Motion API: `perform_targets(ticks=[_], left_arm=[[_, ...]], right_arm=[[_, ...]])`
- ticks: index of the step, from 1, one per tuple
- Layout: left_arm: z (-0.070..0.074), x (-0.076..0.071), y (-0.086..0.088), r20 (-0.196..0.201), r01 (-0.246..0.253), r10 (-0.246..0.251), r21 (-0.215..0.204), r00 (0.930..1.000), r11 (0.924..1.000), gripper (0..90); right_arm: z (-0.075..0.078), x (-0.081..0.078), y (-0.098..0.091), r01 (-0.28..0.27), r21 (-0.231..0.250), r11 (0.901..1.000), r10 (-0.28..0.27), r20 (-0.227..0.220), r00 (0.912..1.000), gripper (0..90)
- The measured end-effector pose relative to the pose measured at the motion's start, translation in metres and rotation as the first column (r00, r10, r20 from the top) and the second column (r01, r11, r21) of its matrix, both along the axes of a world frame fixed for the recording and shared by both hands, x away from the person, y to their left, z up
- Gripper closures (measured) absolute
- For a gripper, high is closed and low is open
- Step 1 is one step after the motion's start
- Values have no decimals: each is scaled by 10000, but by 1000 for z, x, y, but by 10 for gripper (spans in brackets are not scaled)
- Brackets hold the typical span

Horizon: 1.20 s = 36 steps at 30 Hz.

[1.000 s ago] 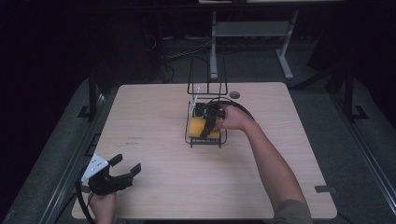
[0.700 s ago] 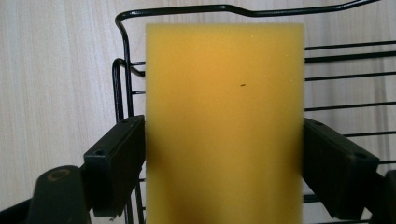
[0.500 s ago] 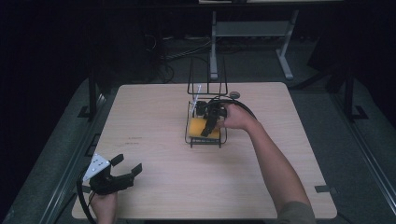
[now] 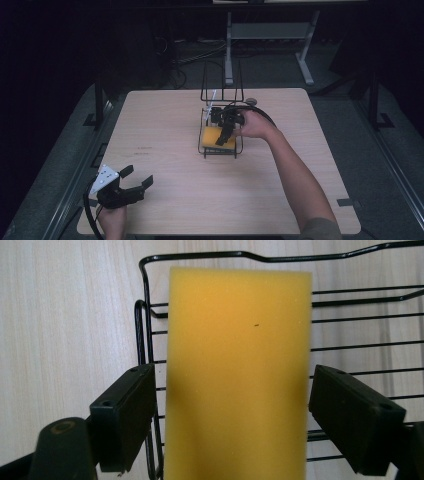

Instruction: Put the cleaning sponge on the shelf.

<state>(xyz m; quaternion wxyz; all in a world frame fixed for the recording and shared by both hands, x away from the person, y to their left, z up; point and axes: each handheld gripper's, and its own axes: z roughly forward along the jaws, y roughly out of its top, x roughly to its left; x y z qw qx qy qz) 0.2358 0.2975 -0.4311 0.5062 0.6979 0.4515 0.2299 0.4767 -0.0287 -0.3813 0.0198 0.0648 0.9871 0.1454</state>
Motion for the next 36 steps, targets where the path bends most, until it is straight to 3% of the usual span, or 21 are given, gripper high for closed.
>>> perform_targets(ticks=[22,27,36], left_arm=[[0,1,-2,-34,68,-68,17,10000,10000,128],[0,1,-2,-35,81,-81,31,10000,10000,128],[0,1,-3,-32,132,-132,41,9999,9999,128]], right_arm=[[9,-17,-2,-338,-328,9989,346,246,9991,181],[6,-20,-5,-113,-177,9998,113,-14,9999,182],[5,-25,-5,-135,-298,9995,138,92,9999,182]])
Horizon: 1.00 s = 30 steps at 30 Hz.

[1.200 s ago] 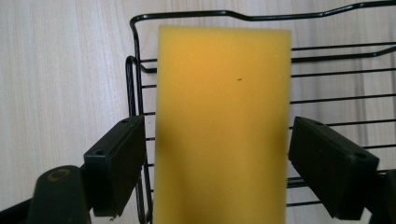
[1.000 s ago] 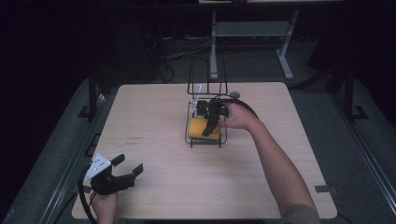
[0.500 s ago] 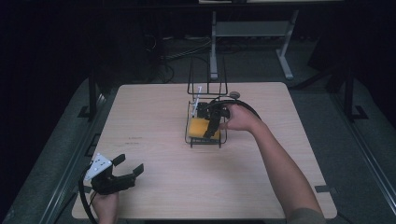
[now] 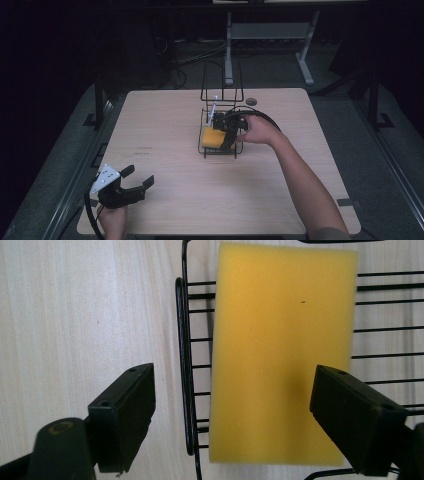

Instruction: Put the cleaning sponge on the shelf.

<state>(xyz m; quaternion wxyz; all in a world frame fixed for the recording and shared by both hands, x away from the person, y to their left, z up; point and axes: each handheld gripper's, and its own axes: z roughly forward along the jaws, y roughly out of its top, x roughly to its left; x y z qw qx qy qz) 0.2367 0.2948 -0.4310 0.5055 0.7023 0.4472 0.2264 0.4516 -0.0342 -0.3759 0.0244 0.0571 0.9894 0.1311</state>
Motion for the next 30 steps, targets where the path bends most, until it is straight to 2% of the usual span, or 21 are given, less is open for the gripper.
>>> perform_targets(ticks=[9,12,19,22,30], left_arm=[[0,0,-1,7,6,-6,10,10000,10000,128],[0,0,-1,-1,12,-12,27,10000,10000,128],[0,0,-1,11,7,-7,16,10000,10000,128],[0,0,-2,-3,51,-51,72,10000,10000,128],[0,0,-2,14,65,-65,76,10000,10000,128]], right_arm=[[3,-7,2,-95,-54,9999,95,34,9999,180],[4,-8,2,-154,148,9998,154,-13,9999,180],[0,-13,0,-100,211,9997,101,-49,9999,179],[0,-15,1,-133,73,9999,133,1,9999,178],[3,-22,3,-332,136,9994,330,183,9993,174]])
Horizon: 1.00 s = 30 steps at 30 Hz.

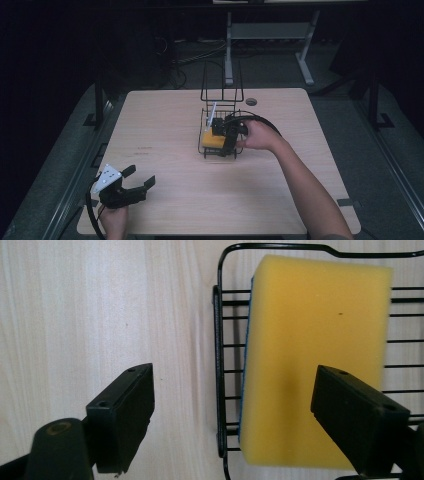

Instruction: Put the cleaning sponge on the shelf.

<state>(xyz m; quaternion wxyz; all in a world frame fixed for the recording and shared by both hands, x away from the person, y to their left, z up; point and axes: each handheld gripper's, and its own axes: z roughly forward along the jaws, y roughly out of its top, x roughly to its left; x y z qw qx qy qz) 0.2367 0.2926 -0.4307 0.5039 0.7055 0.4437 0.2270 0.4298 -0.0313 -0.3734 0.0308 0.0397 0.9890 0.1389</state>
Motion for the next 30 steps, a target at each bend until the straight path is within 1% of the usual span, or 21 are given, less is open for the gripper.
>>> perform_targets(ticks=[2,4,5,10,11,12,20,22,25,30], left_arm=[[0,0,0,6,-11,11,-19,10000,10000,128],[0,0,0,3,-8,8,-20,10000,10000,128],[0,0,0,3,-2,2,-12,10000,10000,128],[0,0,0,1,-2,2,-11,10000,10000,128],[0,0,0,1,-7,7,-11,10000,10000,128],[0,0,0,7,-9,9,-10,10000,10000,128],[0,-1,0,14,-15,15,-14,10000,10000,128],[0,-1,0,12,-14,14,-18,10000,10000,128],[0,-1,-1,13,-6,6,-16,10000,10000,128],[0,-1,-2,2,-8,8,-10,10000,10000,128]], right_arm=[[0,-2,1,-19,-59,10000,19,-3,10000,173],[-1,-4,1,-32,87,10000,33,-71,10000,173],[-2,-4,1,-38,87,10000,39,-115,9999,174],[-4,-9,0,-105,118,9999,106,-87,9999,173],[-4,-10,0,-70,33,10000,70,-106,9999,172],[-5,-11,0,-115,49,9999,115,-67,9999,171],[-1,-16,-1,-129,2,9999,129,23,9999,167],[-1,-17,-1,-133,150,9998,133,-41,9999,168],[-3,-21,-3,-95,247,9996,97,-68,9999,168],[-6,-25,-5,-119,152,9998,120,-60,9999,166]])
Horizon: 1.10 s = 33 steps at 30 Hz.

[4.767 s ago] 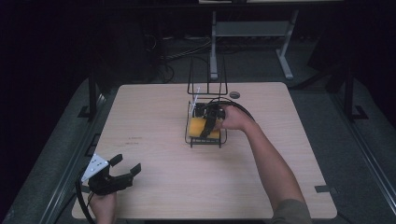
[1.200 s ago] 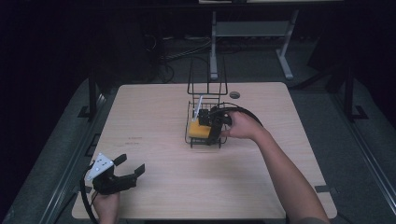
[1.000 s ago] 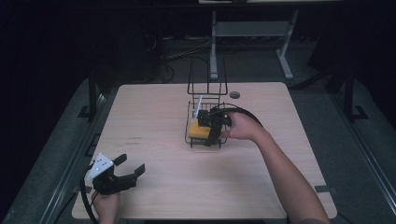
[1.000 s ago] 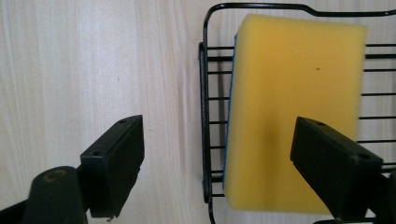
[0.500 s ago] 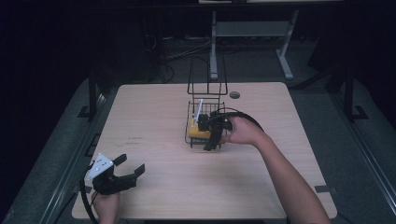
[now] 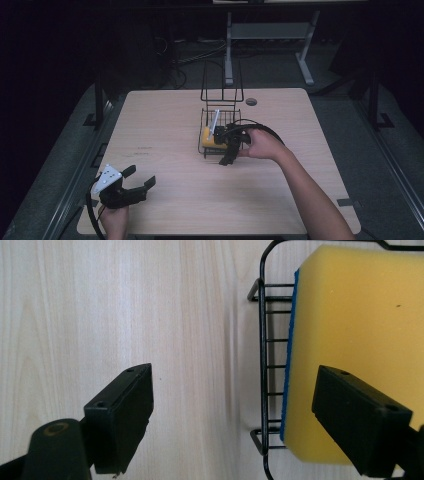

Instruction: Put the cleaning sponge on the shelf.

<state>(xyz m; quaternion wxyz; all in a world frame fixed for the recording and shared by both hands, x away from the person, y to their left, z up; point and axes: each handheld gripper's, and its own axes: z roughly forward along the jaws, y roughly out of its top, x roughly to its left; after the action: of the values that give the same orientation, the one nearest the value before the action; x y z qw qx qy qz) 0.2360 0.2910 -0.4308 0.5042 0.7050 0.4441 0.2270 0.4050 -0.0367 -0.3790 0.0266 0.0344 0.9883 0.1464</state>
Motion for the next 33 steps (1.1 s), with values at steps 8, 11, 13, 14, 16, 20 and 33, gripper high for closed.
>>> perform_targets(ticks=[8,11,13,14,16,20,33], left_arm=[[0,0,-1,-14,-22,22,-2,10000,10000,128],[-1,0,-1,-27,-20,20,38,10000,10000,128],[-1,0,-1,-14,-24,24,57,10000,10000,128],[0,0,-1,-13,-17,17,60,10000,10000,128],[0,0,-1,-6,-26,26,51,10000,10000,128],[0,0,-2,-2,17,-17,89,10000,10000,128],[-1,0,-4,-3,42,-42,125,10000,9999,128]], right_arm=[[-3,-9,-6,55,125,9999,-53,-133,9999,166],[-5,-12,-9,75,263,9996,-72,-117,9999,166],[-6,-14,-11,62,298,9995,-58,-107,9999,165],[-7,-16,-12,80,296,9995,-77,-123,9999,165],[-8,-18,-13,94,325,9994,-90,-125,9999,165],[-10,-21,-15,106,320,9994,-102,-142,9998,165],[-16,-33,-27,272,477,9985,-262,-209,9994,163]])
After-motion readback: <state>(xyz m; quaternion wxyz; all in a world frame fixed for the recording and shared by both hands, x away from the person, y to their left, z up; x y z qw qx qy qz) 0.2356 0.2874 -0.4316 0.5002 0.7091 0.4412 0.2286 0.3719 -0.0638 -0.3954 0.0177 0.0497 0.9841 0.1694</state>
